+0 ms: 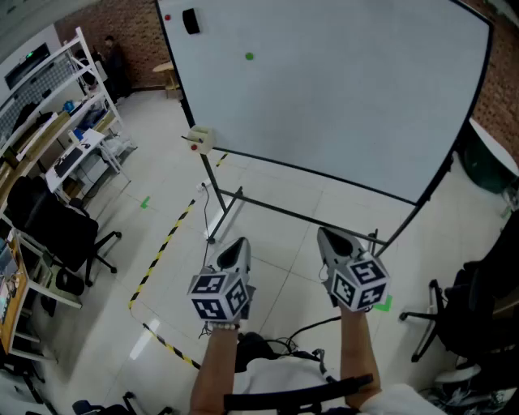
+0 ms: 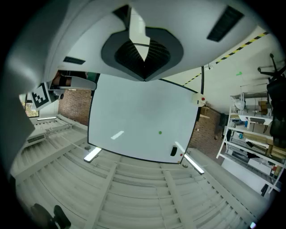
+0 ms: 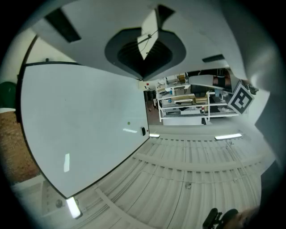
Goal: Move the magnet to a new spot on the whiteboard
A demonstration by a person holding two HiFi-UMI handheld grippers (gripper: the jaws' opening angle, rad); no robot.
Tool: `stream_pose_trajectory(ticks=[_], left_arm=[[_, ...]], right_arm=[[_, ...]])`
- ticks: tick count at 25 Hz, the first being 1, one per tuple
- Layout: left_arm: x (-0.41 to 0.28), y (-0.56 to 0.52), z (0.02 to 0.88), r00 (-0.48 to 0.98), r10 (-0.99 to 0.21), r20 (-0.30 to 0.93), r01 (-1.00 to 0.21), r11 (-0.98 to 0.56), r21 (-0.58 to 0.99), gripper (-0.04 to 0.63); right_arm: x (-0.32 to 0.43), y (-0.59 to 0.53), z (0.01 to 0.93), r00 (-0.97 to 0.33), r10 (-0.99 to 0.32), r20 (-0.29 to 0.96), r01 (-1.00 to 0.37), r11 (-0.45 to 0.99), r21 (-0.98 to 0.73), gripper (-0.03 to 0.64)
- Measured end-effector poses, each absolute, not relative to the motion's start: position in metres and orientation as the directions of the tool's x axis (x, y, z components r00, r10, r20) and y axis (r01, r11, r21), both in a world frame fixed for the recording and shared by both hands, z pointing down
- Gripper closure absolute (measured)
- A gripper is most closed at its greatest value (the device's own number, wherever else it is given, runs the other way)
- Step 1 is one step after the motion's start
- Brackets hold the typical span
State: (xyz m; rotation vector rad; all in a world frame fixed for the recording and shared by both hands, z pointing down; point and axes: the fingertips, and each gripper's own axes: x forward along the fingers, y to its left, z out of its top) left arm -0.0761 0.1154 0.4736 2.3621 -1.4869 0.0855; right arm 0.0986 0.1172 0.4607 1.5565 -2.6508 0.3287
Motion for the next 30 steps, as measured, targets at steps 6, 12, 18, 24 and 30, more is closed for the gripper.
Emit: stream_pose_trajectory(ticks=[6, 12, 18, 24, 30], left_arm=[[-0.070, 0.107, 0.470, 0.450, -0.864, 0.225, -0.884, -0.396, 0.248, 0.595], [-0.069, 0.082, 0.473, 0.462, -0.860, 0.217, -0.879, -0.410, 0.245, 0.595], [-0.069, 0.021, 0.474, 0.487, -0.853, 0.185, -0.862, -0.437, 0.257, 0.595], [-0.085, -0.084, 0.472, 0.514, -0.840, 0.175, -0.847, -0.465, 0.257, 0.595], [-0.112, -0.194, 0.467, 0.556, -0.811, 0.179, -0.821, -0.503, 0.270, 0.595]], right_arm=[[0.100, 0.110, 0.460, -0.501, -0.854, 0.140, -0.863, 0.480, -0.160, 0.607], [0.097, 0.091, 0.465, -0.501, -0.853, 0.144, -0.864, 0.482, -0.148, 0.607], [0.094, 0.042, 0.470, -0.484, -0.861, 0.155, -0.875, 0.471, -0.116, 0.607], [0.074, -0.055, 0.471, -0.463, -0.871, 0.163, -0.886, 0.449, -0.114, 0.607], [0.049, -0.159, 0.475, -0.422, -0.887, 0.186, -0.906, 0.402, -0.136, 0.607]])
